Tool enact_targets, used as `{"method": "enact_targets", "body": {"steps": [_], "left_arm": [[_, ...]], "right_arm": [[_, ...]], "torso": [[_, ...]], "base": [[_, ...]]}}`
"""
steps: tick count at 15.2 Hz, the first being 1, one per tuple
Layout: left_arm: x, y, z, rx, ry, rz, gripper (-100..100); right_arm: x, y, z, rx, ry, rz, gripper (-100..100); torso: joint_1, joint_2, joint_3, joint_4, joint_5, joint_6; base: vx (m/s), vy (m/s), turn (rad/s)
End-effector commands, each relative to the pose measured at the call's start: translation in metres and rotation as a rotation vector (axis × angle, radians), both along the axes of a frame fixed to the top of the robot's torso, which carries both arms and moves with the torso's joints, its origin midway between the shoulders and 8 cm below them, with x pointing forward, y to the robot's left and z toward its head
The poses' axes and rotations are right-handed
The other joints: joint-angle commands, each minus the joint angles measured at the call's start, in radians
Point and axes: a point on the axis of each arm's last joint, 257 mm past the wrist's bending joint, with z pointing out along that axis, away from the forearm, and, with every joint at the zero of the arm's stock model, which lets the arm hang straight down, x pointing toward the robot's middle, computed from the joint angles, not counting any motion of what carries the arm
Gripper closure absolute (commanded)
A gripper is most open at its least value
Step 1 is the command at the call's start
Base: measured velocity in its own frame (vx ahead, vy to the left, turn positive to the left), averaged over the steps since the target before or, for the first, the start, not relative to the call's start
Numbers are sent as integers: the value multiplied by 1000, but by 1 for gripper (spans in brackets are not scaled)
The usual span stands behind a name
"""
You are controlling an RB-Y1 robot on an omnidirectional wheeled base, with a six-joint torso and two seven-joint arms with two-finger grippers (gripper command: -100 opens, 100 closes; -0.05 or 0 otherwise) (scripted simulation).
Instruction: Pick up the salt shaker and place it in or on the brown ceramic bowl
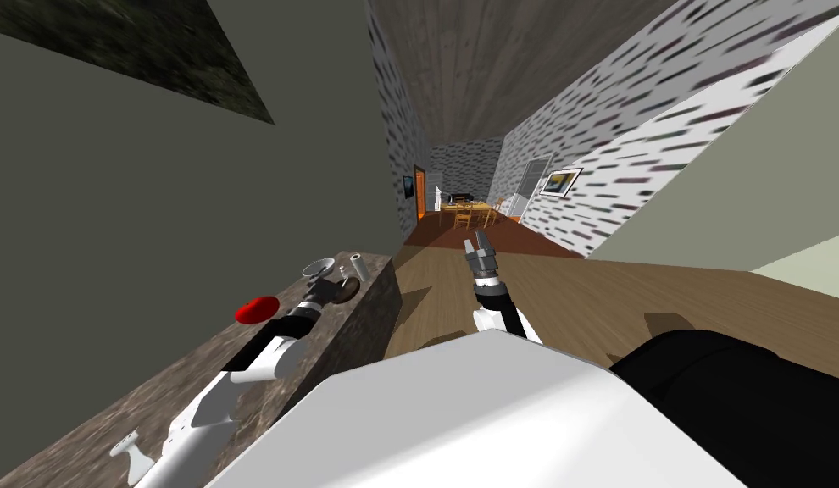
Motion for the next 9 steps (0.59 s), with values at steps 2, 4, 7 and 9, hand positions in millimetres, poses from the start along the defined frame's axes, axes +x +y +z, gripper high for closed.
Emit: {"method": "enact_targets", "body": {"steps": [2, 4, 7, 9], "left_arm": [[12, 11, -23, -69, 106, -5, -100], [12, 11, -28, -89, 128, -6, -100], [22, 28, -51, -156, 249, 3, -100], [25, 36, -63, -190, 313, 12, -100]], "right_arm": [[0, 0, 0, 0, 0, 0, 0], [0, 0, 0, 0, 0, 0, 0], [0, 0, 0, 0, 0, 0, 0], [0, 0, 0, 0, 0, 0, 0]], "torso": [[0, 0, 0, 0, 0, 0], [0, -1, -1, 0, 0, 0], [-1, -2, -1, 0, 0, 0], [0, -3, -2, -1, 0, 0]], "base": [[-7, 39, -99], [-3, 40, -62], [7, 33, -95], [22, 43, -90]]}}
